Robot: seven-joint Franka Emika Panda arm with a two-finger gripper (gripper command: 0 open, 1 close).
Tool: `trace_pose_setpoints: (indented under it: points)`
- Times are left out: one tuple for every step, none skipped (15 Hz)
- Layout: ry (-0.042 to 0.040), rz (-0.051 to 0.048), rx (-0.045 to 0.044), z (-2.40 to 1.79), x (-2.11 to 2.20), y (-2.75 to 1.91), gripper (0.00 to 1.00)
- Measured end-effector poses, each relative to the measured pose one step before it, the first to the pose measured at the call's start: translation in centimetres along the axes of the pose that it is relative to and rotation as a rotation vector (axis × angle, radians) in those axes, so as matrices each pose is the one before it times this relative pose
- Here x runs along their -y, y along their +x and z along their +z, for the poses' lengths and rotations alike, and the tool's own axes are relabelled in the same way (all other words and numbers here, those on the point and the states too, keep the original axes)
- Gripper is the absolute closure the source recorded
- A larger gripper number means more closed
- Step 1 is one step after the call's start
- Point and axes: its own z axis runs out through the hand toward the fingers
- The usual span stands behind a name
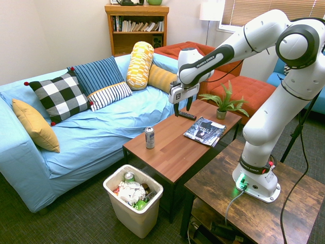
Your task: Throw the can in the trash bin
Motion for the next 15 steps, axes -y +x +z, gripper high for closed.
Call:
trace_pose_setpoints:
  points:
    - [0.00063,-0.00004,-0.00030,-0.003,0.057,0.046,0.00]
    - [0.00357,0.00007,-0.00376,0.062,0.085,0.061,0.00]
    - [0.00427,-0.00040,-0.00356,0.079,0.188,0.116,0.00]
    - [0.00447,-0.00104,-0.00300,0.077,0.326,0.170,0.00]
    - [0.00792,0.00012,-0.00474,0.005,0.563,0.323,0.00]
    - [0.00658,0.00301,-0.00339,0.034,0.757,0.384,0.00]
    - [0.00375,0.00521,-0.00006,0.103,0.964,0.413,0.00]
    - [0.00179,0.00698,0.00087,0.194,1.223,0.281,0.00]
    - [0.00315,0.00550,-0.00004,0.117,1.468,0.197,0.00]
    - [0.00146,0.00222,0.00000,0.215,1.479,0.128,0.00]
    - [-0.00058,0.00380,-0.00063,0.331,1.328,0.154,0.00]
    - [-0.00451,0.00660,-0.00369,0.445,1.267,0.186,0.00]
    - [-0.00709,0.00955,-0.00220,0.649,1.176,0.147,0.00]
    - [-0.00380,0.00697,0.00413,0.713,1.138,0.156,0.00]
    - [-0.00303,0.00513,0.00594,0.751,0.948,0.151,0.00]
